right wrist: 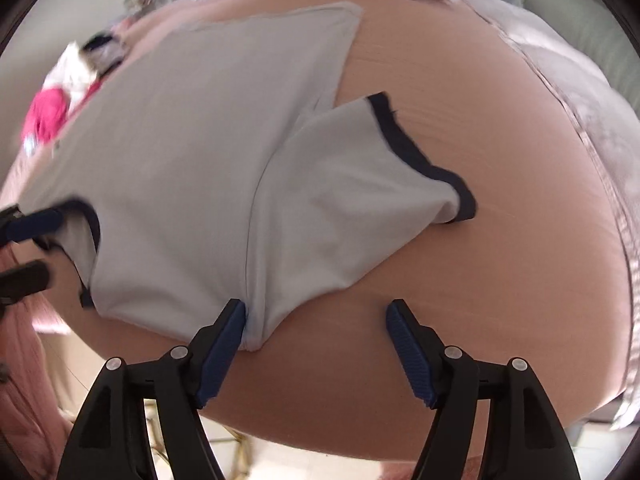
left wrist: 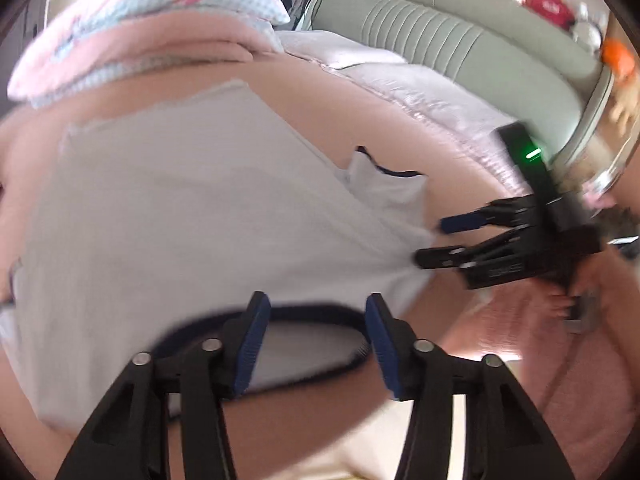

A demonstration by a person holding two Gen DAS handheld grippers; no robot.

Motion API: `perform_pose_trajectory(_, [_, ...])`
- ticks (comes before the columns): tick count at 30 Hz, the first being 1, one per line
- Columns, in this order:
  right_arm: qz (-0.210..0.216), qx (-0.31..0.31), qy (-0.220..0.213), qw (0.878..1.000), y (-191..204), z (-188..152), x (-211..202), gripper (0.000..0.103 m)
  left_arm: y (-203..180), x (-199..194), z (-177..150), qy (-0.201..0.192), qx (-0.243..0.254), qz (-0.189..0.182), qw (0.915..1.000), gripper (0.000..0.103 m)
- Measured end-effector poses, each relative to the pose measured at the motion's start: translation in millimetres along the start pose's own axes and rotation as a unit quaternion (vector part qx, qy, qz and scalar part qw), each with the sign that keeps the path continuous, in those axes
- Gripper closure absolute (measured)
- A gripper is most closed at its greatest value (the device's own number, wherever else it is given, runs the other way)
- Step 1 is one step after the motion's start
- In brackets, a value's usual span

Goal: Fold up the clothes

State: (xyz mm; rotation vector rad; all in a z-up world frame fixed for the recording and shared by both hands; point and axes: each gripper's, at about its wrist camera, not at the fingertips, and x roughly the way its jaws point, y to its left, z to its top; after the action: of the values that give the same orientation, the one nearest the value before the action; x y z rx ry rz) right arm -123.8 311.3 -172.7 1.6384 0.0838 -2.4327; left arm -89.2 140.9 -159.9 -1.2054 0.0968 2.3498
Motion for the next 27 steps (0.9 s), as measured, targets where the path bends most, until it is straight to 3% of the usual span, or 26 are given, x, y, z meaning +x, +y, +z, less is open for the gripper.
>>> perform_pose_trajectory(2, [-0.011, 0.024, -0.042, 0.999, -6.8, 1.2, -11.9, 0.032, -0.7, 21.5, 6.6, 0.023, 0.002, 0.014, 0.9996, 0.066])
perform_pose_trajectory(5, [0.025, 0.093, -0.057, 0.994, -32.3, -2.9, -16.6, 0.032, -3.7, 43.8, -2.4, 0.075, 0.009, 0.001, 0.9971, 0.066])
perform_pose_trajectory(8, [0.013, 0.167, -0.021, 0.986, -50.2, -4.8, 2.6, 0.032, -15.0, 32.6, -25.2, 0.068, 0.049, 0.023, 0.9962, 0.066])
perform_pose_trajectory(13, [0.014, 0.208, -0.032, 0.977, -62.1, -15.5, 1.2, 0.032, -5.8, 7.7, -44.9, 0.083, 0.019, -0.014, 0.9963, 0.066])
perform_pose_trajectory(17, [0.007, 0.207, -0.04, 0.978, -59.7, -11.9, -4.5, 0.035, -5.9, -6.9, -30.0, 0.024, -0.007, -0.005, 0.9997, 0.066])
perform_pose_trajectory(18, [0.021, 0.21, -0.045, 0.976, -53.7, -10.2, -1.8, 0.042, -6.5, -7.9, -25.0, 0.011, -0.009, -0.006, 0.9999, 0.066])
perform_pose_trajectory(20, [0.054, 0.22, -0.061, 0.972, -48.5, -8.3, 4.6, 0.045, -10.3, 1.3, -14.5, 0.01, -0.007, -0.016, 0.9998, 0.066])
perform_pose_trajectory(23, [0.047, 0.23, -0.078, 0.969, -46.1, -3.2, 18.9, 0.05, -15.9, 20.3, -14.5, 0.038, 0.002, -0.02, 0.9991, 0.066])
perform_pose_trajectory(25, [0.033, 0.226, -0.094, 0.969, -47.0, -0.3, 20.0, 0.071, -26.0, 38.2, -15.1, 0.06, 0.007, -0.01, 0.9981, 0.066])
perform_pose_trajectory(26, [0.027, 0.223, -0.102, 0.969, -47.3, 1.1, 20.5, 0.078, -29.1, 36.6, -18.7, 0.053, 0.011, -0.004, 0.9985, 0.066])
perform_pose_trajectory(27, [0.045, 0.227, -0.103, 0.967, -44.3, 2.1, 22.8, 0.091, -30.4, 34.4, -21.3, 0.049, 0.009, -0.007, 0.9987, 0.066])
